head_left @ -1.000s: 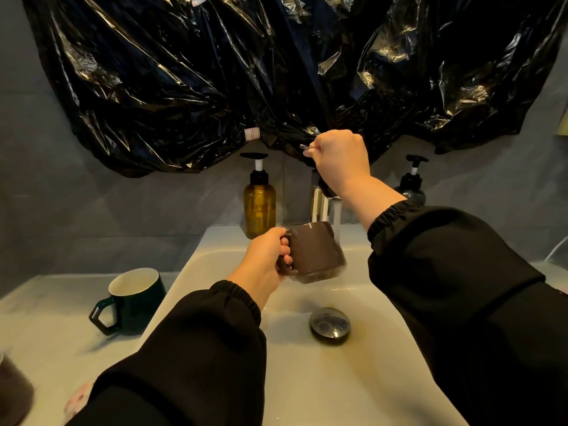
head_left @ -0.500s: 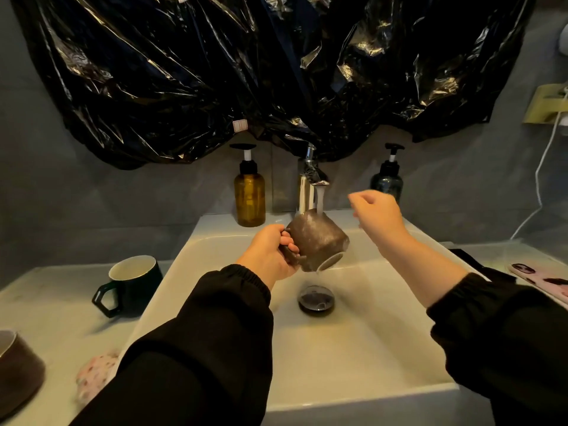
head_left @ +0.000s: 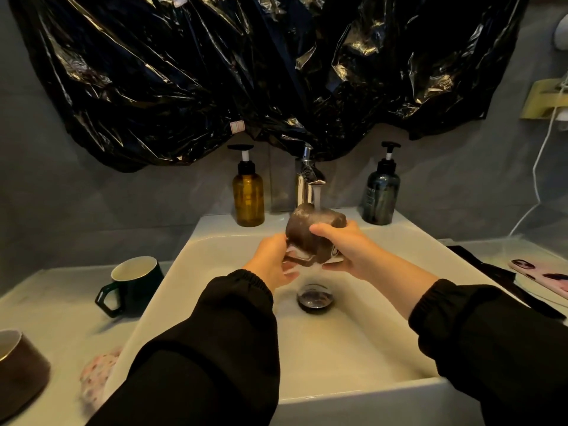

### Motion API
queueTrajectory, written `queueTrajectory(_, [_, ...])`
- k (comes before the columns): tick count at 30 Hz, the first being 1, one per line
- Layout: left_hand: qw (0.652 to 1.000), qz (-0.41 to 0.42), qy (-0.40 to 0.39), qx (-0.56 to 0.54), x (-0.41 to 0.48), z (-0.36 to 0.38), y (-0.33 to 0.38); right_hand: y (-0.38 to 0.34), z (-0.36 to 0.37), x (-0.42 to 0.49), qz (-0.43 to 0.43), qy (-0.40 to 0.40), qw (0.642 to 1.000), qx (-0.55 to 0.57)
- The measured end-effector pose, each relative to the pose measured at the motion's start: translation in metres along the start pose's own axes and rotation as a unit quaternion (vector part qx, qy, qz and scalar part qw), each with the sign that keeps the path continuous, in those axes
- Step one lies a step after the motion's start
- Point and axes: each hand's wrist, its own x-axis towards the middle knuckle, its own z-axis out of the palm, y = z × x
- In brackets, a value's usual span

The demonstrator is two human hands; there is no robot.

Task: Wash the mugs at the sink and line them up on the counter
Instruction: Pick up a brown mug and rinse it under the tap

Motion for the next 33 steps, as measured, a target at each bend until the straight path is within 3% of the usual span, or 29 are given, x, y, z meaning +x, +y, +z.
queueTrajectory(2, [0.992, 0.08, 0.041, 0.087, 0.006, 0.002, 0.0, -0.003, 0.0, 0.001, -0.052, 0.03, 0.996, -0.07])
queueTrajectory(5, [0.988, 0.119, 0.023, 0.094, 0.01, 0.002, 0.004, -0.004, 0.001, 0.001, -0.11, 0.029, 0.983, -0.141])
queueTrajectory(9, [0.994, 0.09, -0.026, 0.055, 0.007, -0.002, 0.001, -0.002, 0.005, 0.002, -0.148, 0.05, 0.963, -0.219])
queueTrajectory(14, [0.997, 0.01, -0.051, -0.054, 0.006, -0.007, 0.0, -0.003, 0.001, 0.002, -0.167, 0.048, 0.956, -0.236])
queueTrajectory(18, [0.996, -0.019, -0.053, -0.074, 0.007, -0.012, 0.0, -0.005, 0.001, 0.001, -0.176, 0.032, 0.95, -0.256])
queueTrajectory(22, [0.996, -0.019, -0.068, -0.055, 0.006, -0.012, 0.0, -0.007, 0.006, 0.0, -0.17, 0.043, 0.966, -0.191])
queueTrajectory(27, [0.995, 0.032, -0.091, 0.018, 0.005, -0.012, 0.002, -0.008, -0.002, 0.003, -0.037, 0.013, 0.999, -0.026])
queueTrajectory(33, [0.976, 0.123, -0.095, 0.15, 0.007, -0.008, 0.0, -0.006, -0.024, -0.001, 0.062, 0.0, 0.992, 0.107])
